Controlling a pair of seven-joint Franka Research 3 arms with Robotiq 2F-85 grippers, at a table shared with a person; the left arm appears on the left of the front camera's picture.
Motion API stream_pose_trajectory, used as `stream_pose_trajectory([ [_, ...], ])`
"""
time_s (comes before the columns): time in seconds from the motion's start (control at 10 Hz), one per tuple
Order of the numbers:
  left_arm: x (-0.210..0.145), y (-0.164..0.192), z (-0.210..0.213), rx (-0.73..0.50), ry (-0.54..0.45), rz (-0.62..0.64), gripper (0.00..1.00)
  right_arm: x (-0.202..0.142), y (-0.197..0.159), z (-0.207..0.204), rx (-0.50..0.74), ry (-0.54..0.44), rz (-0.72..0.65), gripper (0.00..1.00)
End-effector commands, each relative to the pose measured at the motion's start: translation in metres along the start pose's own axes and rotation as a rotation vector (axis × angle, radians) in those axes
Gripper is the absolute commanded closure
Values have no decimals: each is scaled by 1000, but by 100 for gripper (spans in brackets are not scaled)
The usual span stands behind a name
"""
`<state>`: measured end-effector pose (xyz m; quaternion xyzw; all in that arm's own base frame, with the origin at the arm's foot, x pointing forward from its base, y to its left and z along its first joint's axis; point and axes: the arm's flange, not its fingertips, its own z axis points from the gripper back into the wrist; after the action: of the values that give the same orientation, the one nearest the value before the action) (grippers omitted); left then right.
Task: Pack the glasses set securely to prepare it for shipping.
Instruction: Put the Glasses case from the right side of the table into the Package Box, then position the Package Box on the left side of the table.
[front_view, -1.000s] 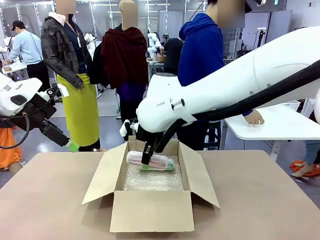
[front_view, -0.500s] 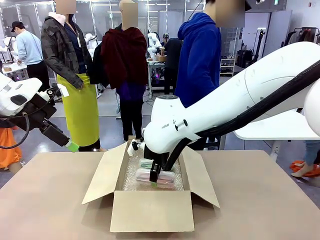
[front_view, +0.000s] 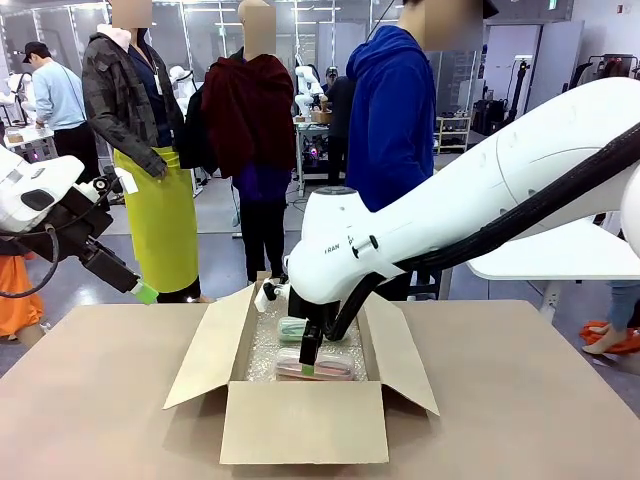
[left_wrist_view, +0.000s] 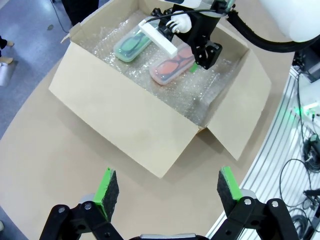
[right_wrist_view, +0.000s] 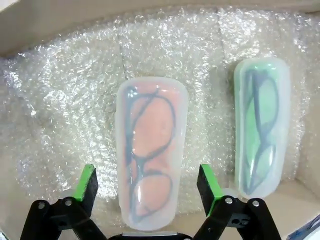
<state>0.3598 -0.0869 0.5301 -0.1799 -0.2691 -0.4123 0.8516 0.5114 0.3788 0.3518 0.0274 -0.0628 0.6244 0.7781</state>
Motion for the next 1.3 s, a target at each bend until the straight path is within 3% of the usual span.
stream_pose_trajectory([
  [0.0, -1, 2, 2, -17, -5, -16, 0, 2, 2, -7, 8, 0, 2, 0],
  [1.2, -1, 2, 2, -17, -5, -16, 0, 2, 2, -7, 8, 0, 2, 0],
])
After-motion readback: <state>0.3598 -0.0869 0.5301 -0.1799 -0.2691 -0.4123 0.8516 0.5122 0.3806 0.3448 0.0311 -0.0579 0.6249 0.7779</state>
